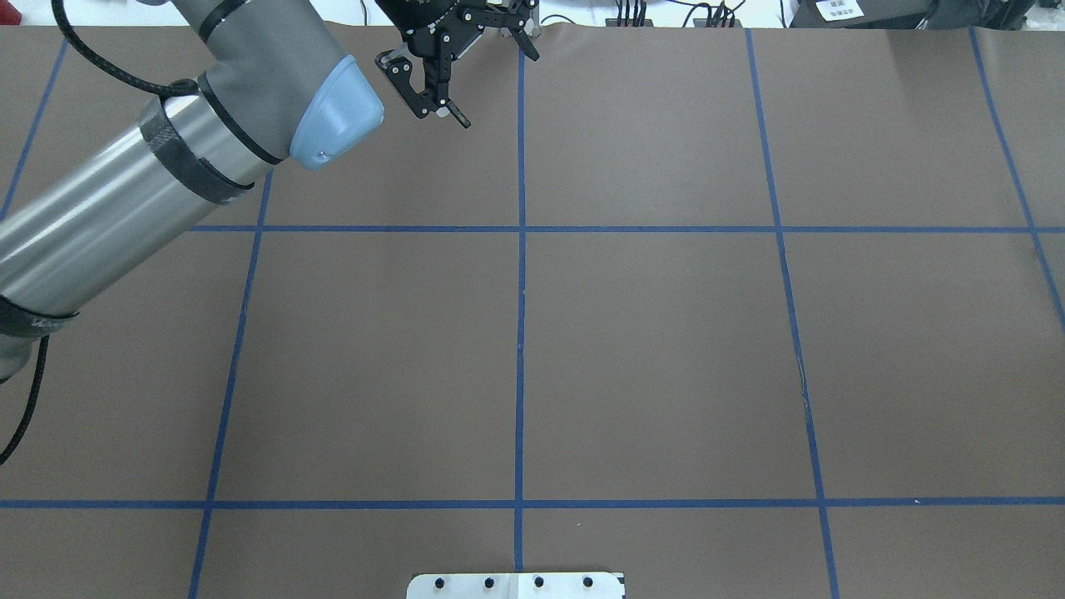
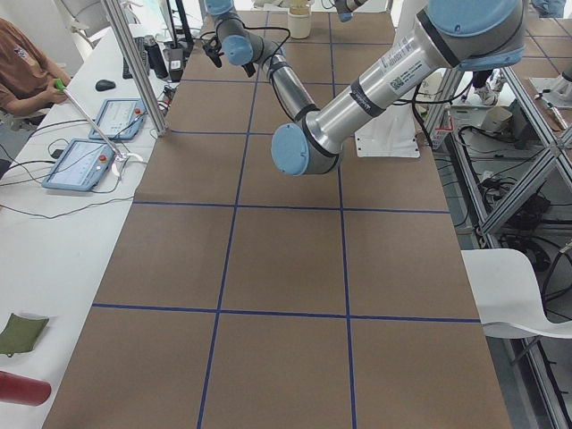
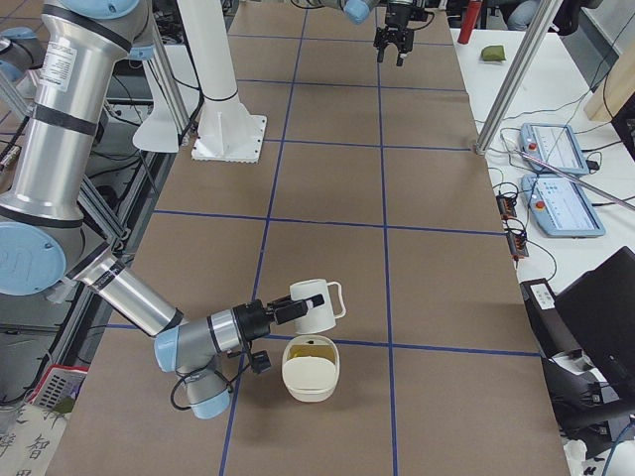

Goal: Left arm hands cup to right arm to dump lemon

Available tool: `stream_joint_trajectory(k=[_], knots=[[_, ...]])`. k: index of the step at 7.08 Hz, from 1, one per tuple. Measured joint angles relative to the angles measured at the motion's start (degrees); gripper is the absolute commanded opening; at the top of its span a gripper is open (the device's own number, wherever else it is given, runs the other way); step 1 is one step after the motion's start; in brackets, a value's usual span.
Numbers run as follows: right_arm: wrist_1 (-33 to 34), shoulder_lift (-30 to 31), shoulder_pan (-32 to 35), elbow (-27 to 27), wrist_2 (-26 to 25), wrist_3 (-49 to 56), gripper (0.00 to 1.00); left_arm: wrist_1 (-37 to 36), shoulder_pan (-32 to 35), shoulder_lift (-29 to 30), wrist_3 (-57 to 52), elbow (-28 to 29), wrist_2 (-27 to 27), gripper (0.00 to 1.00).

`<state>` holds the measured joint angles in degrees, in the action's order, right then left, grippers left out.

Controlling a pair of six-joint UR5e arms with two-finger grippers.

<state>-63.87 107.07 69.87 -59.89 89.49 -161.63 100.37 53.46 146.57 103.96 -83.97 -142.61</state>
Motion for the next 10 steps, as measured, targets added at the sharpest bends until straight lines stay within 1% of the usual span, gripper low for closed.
stream_joint_trajectory(k=[4, 5, 7, 10], knots=[[-0.9, -0.1, -0.1, -0.3, 1.9, 18.4, 0.0, 0.1, 0.0, 0.0, -0.4, 0.2, 0.0, 1.0], [-0.8, -0.2, -0.1, -0.2, 3.5, 25.1, 0.0, 0.1, 0.0, 0.0, -0.5, 0.2, 0.0, 1.0], [0.1, 0.4, -0.1, 0.3, 8.5, 41.3, 0.0, 0.1, 0.1, 0.0, -0.6, 0.3, 0.0, 1.0], [4.2, 2.7, 0.0, 0.3, 13.0, 65.5, 0.0, 0.1, 0.0, -0.1, -0.6, 0.4, 0.0, 1.0]])
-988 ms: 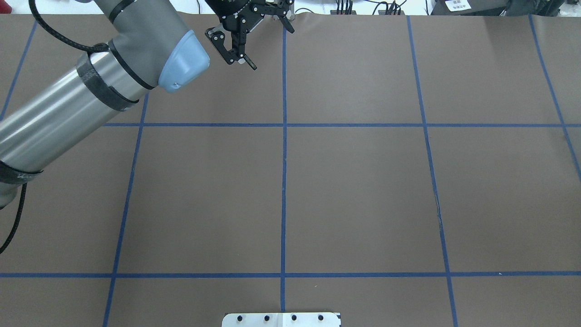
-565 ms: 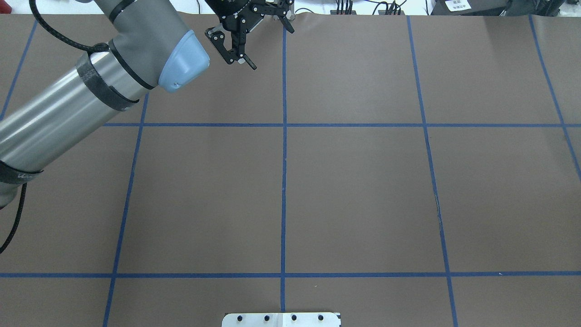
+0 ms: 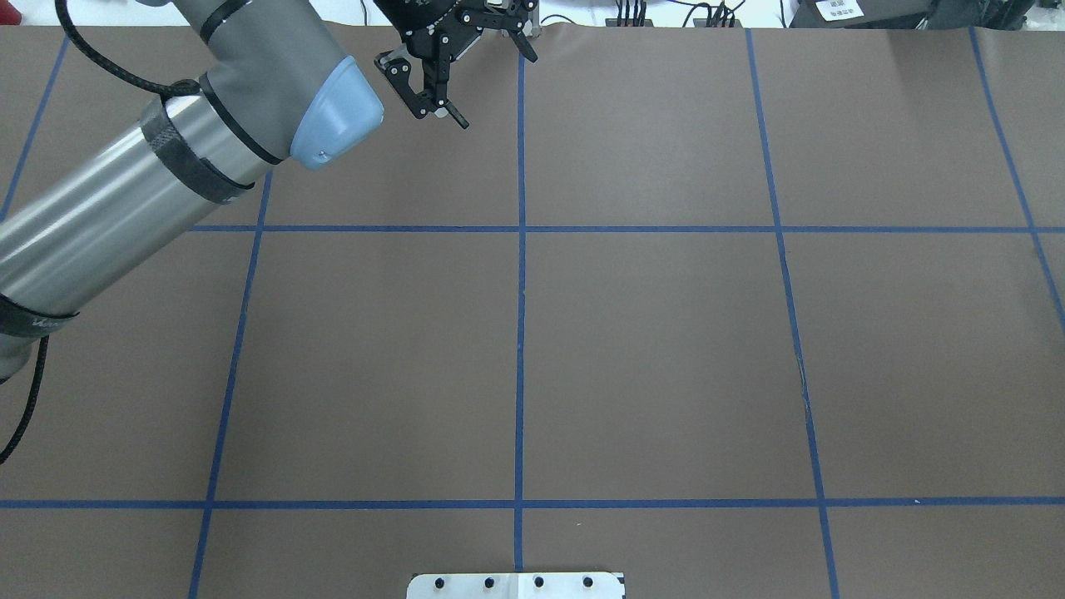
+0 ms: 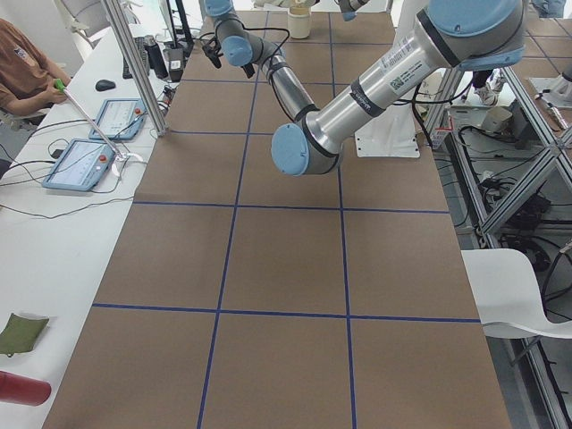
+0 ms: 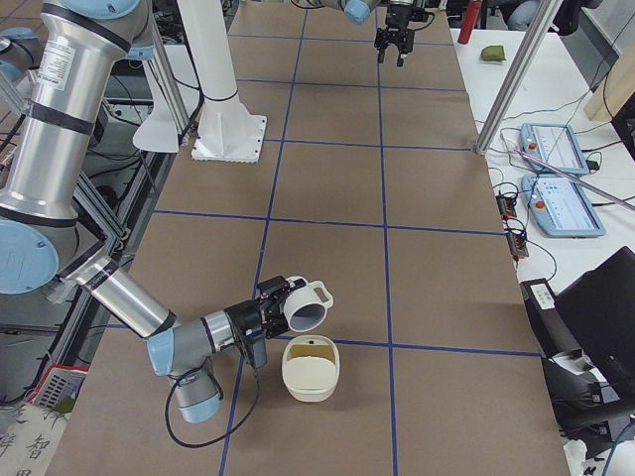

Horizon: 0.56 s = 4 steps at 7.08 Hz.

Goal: Left arm hands cup to right arm to dump lemon

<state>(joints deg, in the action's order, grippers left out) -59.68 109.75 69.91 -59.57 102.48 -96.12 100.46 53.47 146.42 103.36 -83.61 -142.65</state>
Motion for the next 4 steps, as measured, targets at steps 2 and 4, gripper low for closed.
stream_joint_trajectory(k=[2, 4], knots=[[3.5, 0.3, 0.3, -1.5, 1.0, 14.9, 0.0, 0.0, 0.0, -0.1, 0.0, -0.1, 0.0, 1.0], [13.5, 0.8, 3.0, -9.1, 3.5, 25.9, 0.0, 0.1, 0.0, -0.3, 0.0, -0.1, 0.0, 1.0]])
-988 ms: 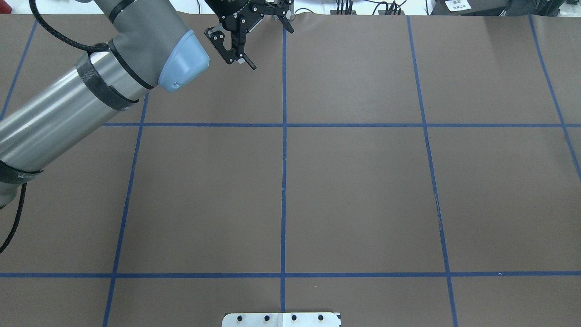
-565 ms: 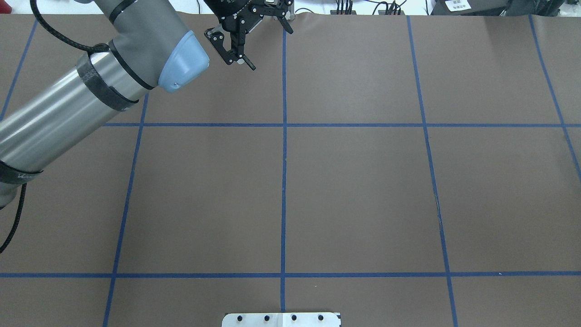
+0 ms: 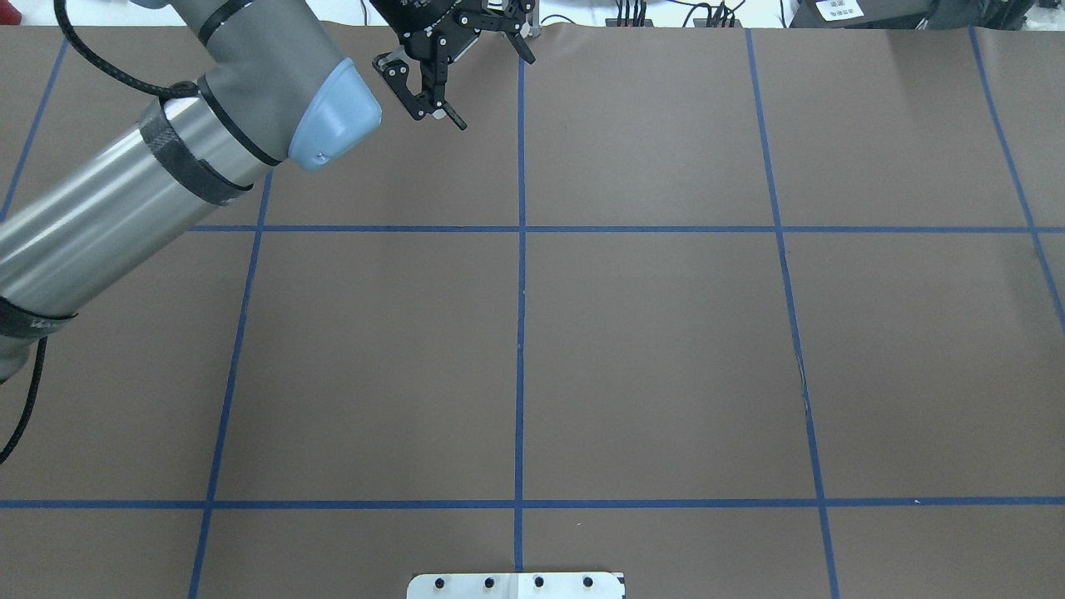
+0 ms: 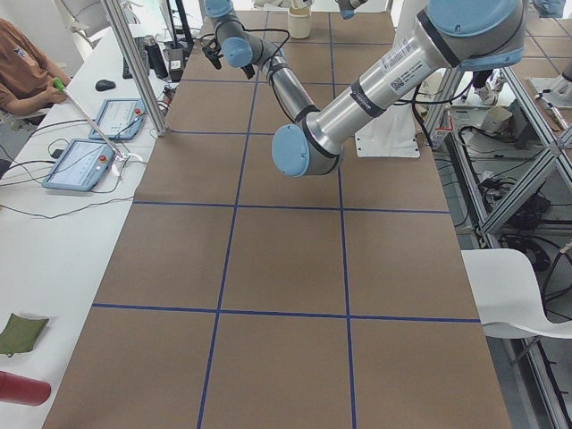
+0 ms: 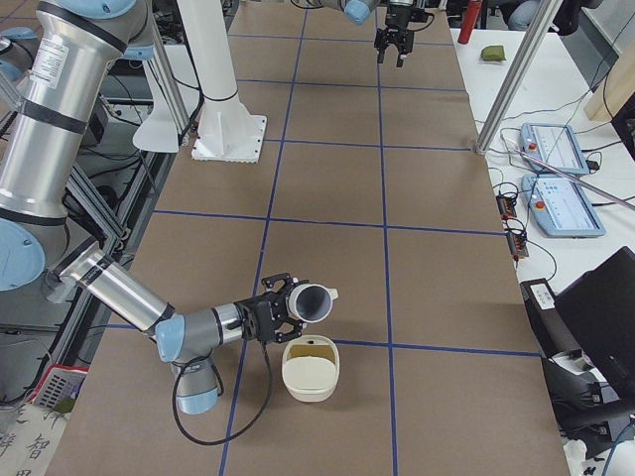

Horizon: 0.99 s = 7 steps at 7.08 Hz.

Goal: Left arm hands cup to right arm to dump lemon

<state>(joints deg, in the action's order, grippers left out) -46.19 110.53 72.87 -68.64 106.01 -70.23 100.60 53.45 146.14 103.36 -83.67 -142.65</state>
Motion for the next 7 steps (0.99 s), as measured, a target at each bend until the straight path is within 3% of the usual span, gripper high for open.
stream_joint_trajectory(k=[2, 4, 5, 7], knots=[[18.5, -0.4, 6.2, -13.7, 6.9, 4.9, 0.0, 0.1, 0.0, -0.1, 0.0, 0.0, 0.1, 1.0], [38.9, -1.5, 8.2, -27.0, 9.2, 14.0, 0.0, 0.2, 0.0, -0.3, -0.1, -0.1, 1.0, 1.0], [47.3, -3.5, 8.2, -30.9, 9.2, 18.2, 0.0, 0.2, 0.0, -0.4, -0.2, -0.1, 1.4, 1.0], [60.5, -10.6, 7.6, -33.2, 8.2, 25.1, 0.0, 0.2, 0.1, -0.5, -0.2, 0.0, 1.7, 1.0]])
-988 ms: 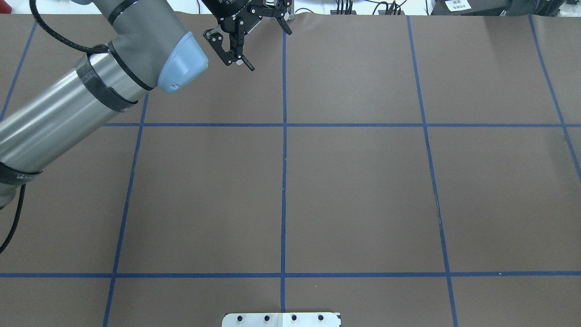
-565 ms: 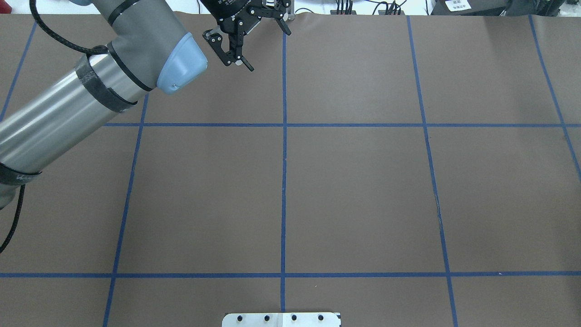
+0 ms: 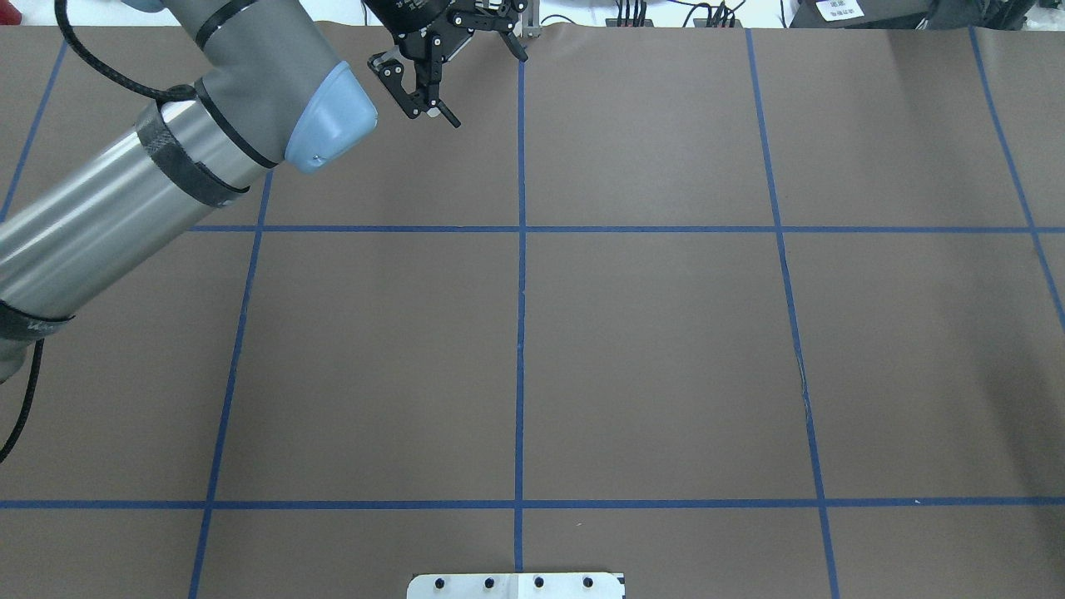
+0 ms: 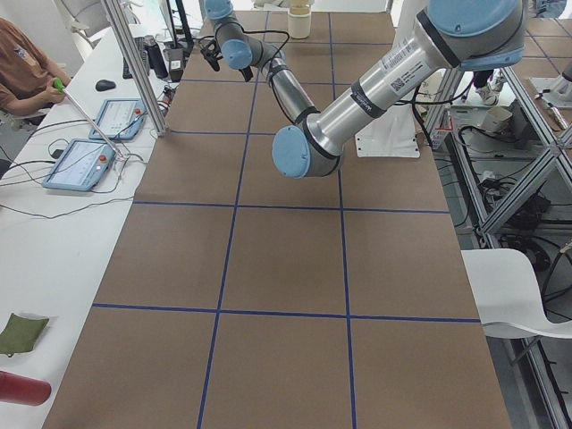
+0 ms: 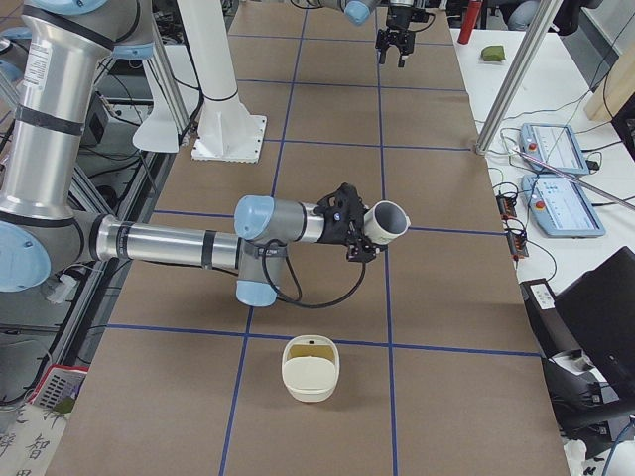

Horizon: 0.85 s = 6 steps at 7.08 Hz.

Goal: Left arm hands cup to right arm to dump lemon

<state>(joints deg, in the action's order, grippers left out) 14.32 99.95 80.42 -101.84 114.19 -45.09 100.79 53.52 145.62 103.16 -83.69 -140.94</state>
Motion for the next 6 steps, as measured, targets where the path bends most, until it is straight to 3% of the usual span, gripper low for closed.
stream_joint_trajectory(k=[1, 2, 6], knots=[[5.9, -3.6, -1.8, -0.2, -2.8, 4.0, 0.0, 0.0, 0.0, -0.1, -0.3, 0.0, 0.0, 1.0], [10.9, -6.5, -5.6, -0.2, -8.8, 8.3, 0.0, -0.1, 0.0, -0.2, -1.2, 0.0, 0.0, 1.0], [25.4, -17.6, -28.2, -0.8, -40.2, 16.8, 0.0, -0.1, 0.0, -0.6, -3.0, 0.1, 0.1, 1.0]])
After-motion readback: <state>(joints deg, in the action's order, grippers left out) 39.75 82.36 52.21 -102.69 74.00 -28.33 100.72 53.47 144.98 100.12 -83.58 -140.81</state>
